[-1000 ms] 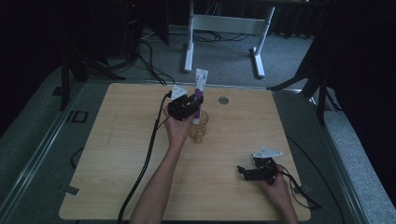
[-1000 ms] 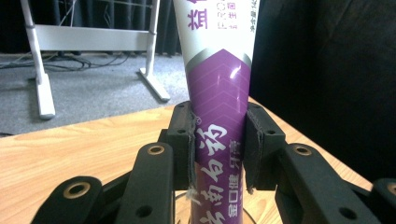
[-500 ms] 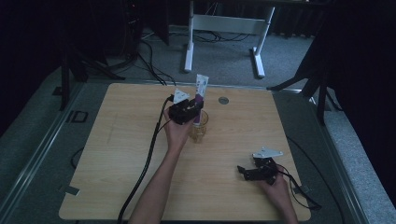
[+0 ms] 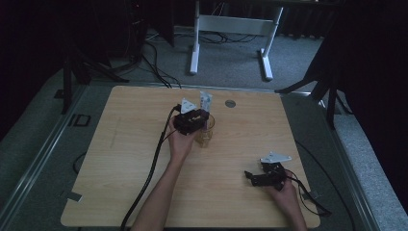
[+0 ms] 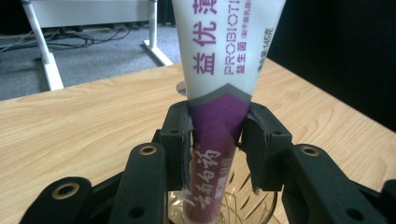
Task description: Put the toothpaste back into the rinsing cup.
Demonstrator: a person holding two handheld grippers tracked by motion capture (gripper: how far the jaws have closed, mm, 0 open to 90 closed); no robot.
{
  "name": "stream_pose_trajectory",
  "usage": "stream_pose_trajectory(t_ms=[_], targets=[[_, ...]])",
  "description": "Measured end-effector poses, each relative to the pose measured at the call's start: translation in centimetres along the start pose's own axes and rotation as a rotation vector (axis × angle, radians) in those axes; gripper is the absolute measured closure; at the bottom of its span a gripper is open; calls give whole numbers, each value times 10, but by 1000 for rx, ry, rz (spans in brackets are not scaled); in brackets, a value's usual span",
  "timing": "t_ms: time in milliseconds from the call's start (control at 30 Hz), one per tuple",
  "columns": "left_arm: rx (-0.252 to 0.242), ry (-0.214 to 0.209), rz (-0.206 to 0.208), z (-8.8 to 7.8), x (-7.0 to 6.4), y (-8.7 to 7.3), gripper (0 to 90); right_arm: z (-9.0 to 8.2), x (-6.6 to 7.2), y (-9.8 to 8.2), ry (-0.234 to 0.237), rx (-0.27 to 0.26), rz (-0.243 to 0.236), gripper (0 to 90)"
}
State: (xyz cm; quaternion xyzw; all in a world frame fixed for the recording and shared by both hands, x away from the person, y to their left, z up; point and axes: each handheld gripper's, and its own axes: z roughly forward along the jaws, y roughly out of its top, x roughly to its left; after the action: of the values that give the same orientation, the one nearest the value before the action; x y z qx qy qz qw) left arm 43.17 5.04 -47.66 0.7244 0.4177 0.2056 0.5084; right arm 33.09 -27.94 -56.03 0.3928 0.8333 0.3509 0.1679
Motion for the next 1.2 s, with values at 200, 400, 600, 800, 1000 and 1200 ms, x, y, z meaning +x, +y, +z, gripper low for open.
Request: stream_pose_trajectory(t_ms=[200, 400, 600, 800, 1000, 1200], targets=[[-88, 14, -17, -12, 0, 4, 571, 0, 0, 0, 1, 1, 0, 126], [-124, 7, 28, -28, -2, 8, 472, 0, 0, 0, 1, 1, 0, 126], [-122, 7, 22, -33, 2, 3, 446, 0, 0, 0, 1, 1, 0, 126], [-114, 22, 5, -42, 10, -4, 410, 0, 0, 0, 1, 1, -1, 126], [-88, 58, -9, -56, 21, -15, 390, 0, 0, 0, 1, 0, 0, 126], [1, 130, -11, -69, 35, -41, 384, 0, 0, 0, 1, 0, 0, 126]])
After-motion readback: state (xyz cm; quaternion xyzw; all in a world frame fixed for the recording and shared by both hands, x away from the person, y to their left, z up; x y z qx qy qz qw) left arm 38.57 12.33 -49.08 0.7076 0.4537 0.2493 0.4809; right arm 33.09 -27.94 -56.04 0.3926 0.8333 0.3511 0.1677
